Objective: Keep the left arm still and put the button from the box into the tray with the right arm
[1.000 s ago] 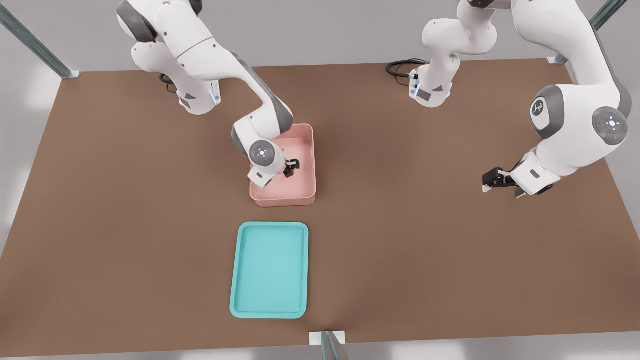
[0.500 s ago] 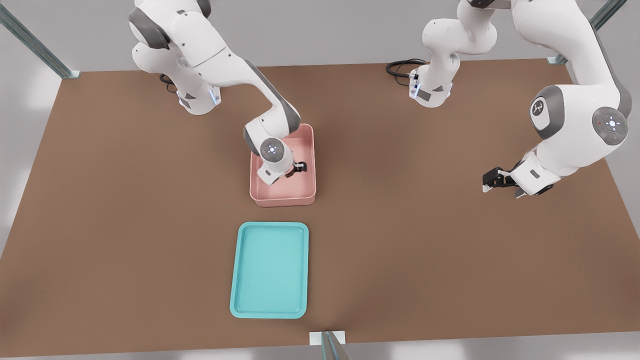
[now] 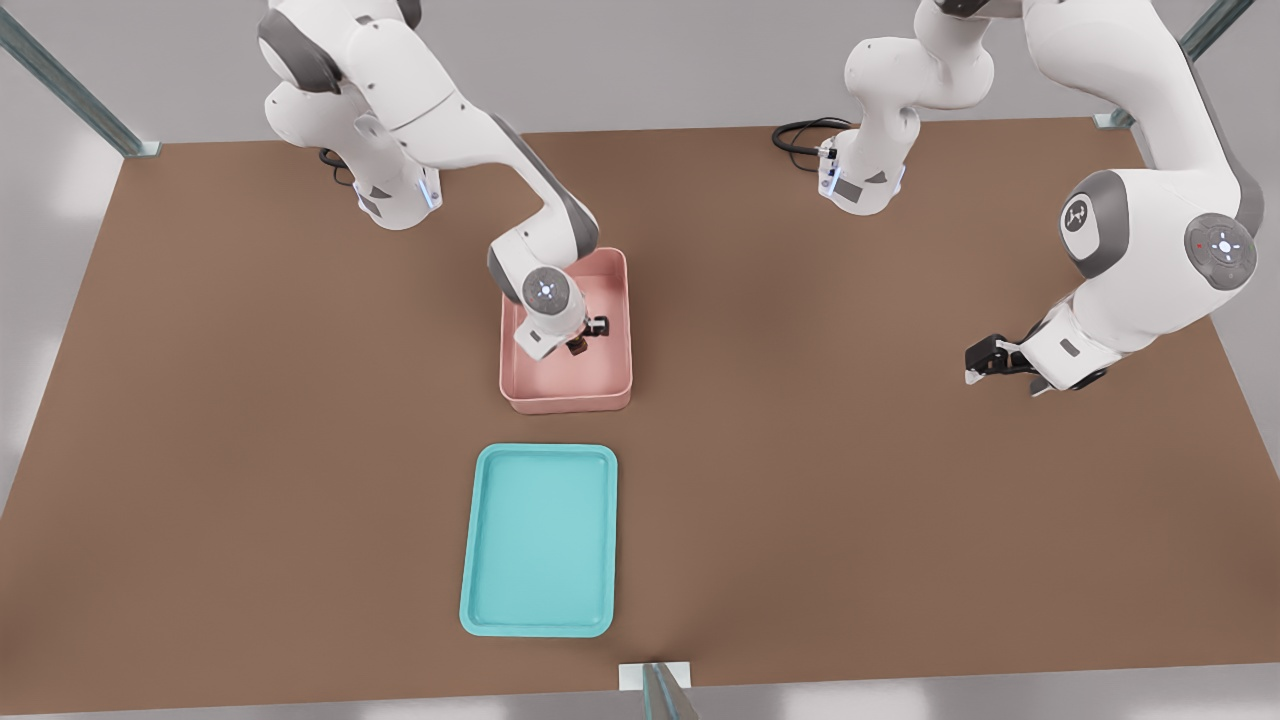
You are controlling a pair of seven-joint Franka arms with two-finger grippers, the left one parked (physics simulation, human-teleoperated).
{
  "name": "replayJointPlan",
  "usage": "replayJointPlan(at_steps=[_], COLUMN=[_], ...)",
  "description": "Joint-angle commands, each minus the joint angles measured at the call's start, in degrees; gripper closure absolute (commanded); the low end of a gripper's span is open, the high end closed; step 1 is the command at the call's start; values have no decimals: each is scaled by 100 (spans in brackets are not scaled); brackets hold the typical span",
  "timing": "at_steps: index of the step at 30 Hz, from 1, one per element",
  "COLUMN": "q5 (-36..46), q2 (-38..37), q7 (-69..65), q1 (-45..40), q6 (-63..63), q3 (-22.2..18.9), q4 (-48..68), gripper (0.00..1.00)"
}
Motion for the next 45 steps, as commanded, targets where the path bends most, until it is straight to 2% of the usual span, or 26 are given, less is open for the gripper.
replayJointPlan(at_steps=[1, 2, 4, 10, 13, 17, 22, 25, 30, 34, 38, 45], q5=[-24, -24, -24, -15, -15, -15, -15, -32, -41, -50, -50, -68], q2=[27, 53, 62, 53, 62, -157, -703, -676, -474, 474, 1248, 2391], q7=[-90, -98, -116, -90, -98, -90, -142, -257, -749, -1030, -1355, -2278], q1=[-8, -8, -17, -26, -35, -35, -52, -201, -729, -1142, -1353, -1564], q6=[174, 279, 279, 271, 279, 95, -827, -1540, -1944, -3086, -3430, -3175], q3=[0, 0, -9, -17, -17, -26, -149, -246, -264, -264, -246, -369], q4=[7, 7, 8, 34, 34, 43, 323, 1000, 1791, 3443, 4621, 5984], gripper=[7, 9, 20, 44, 51, 54, 55, 55, 55, 55, 55, 55])
